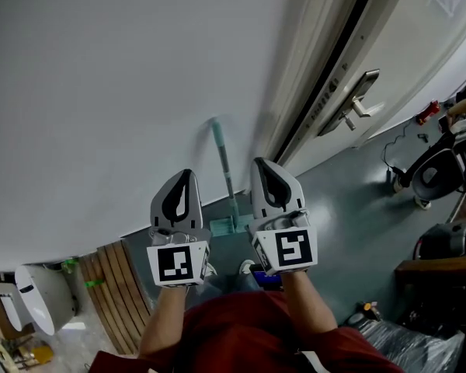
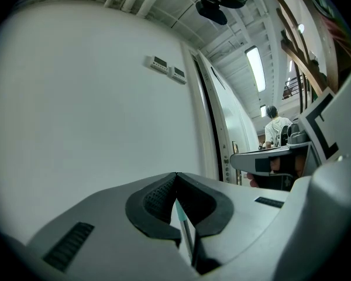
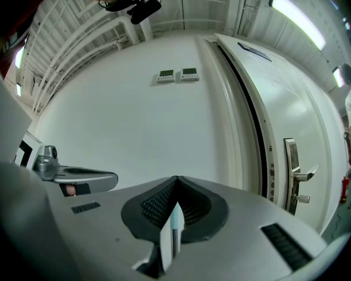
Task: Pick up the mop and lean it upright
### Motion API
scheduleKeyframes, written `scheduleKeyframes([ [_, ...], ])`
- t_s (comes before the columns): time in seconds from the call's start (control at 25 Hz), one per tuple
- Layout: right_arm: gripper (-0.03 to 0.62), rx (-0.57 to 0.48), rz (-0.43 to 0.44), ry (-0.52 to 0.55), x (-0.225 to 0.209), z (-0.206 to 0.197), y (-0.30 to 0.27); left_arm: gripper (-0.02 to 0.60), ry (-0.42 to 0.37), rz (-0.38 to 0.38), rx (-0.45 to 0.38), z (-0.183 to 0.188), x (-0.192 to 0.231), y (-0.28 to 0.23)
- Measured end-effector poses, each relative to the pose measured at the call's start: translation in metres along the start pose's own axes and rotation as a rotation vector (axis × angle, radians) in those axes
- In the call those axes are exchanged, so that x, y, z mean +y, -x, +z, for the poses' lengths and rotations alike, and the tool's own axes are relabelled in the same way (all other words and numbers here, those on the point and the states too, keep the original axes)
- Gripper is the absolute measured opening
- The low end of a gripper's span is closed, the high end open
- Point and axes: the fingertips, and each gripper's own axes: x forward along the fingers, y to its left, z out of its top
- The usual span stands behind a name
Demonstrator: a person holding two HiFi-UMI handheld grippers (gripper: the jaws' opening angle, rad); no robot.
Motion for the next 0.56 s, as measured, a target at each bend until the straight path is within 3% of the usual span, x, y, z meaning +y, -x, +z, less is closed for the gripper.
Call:
scheduleKeyframes([
  [0.56,0.017,0.016,0.003,0.013,-0.0006,-0.0037,0.0075,0.012,0.010,-0.007,-0.002,-0.0012,-0.0066,0.0078],
])
